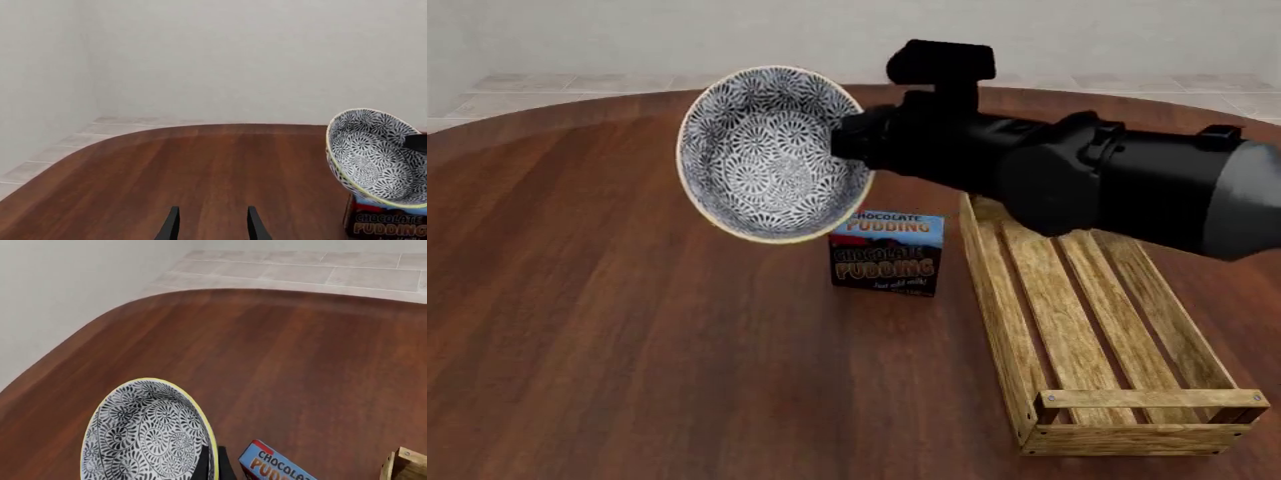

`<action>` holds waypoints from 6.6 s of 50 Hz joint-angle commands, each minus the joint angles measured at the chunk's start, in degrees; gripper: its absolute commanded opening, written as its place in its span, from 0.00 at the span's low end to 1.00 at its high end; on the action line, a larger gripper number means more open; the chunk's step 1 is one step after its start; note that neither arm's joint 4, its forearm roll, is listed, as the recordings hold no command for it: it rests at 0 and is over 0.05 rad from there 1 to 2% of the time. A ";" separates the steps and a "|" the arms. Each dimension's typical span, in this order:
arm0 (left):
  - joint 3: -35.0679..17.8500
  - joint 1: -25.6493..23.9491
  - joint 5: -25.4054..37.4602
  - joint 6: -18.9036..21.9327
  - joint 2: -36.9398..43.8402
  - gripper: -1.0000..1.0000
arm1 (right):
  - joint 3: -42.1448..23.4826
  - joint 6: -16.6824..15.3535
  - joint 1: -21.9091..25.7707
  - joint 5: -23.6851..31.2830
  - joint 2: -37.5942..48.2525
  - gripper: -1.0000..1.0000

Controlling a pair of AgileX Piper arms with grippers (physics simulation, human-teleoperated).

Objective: Pick up the bowl on the left and put it in the tray.

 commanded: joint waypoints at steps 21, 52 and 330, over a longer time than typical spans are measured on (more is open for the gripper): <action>0.03 -0.93 -0.44 -0.75 0.00 1.00 | 8.37 3.86 -12.40 2.07 -14.28 0.00; 1.76 -2.18 -1.54 -0.56 0.00 1.00 | 17.05 14.78 -20.01 4.38 -19.60 0.00; 1.27 0.53 -0.60 0.20 0.00 1.00 | 30.65 15.24 -44.96 -7.43 2.96 0.00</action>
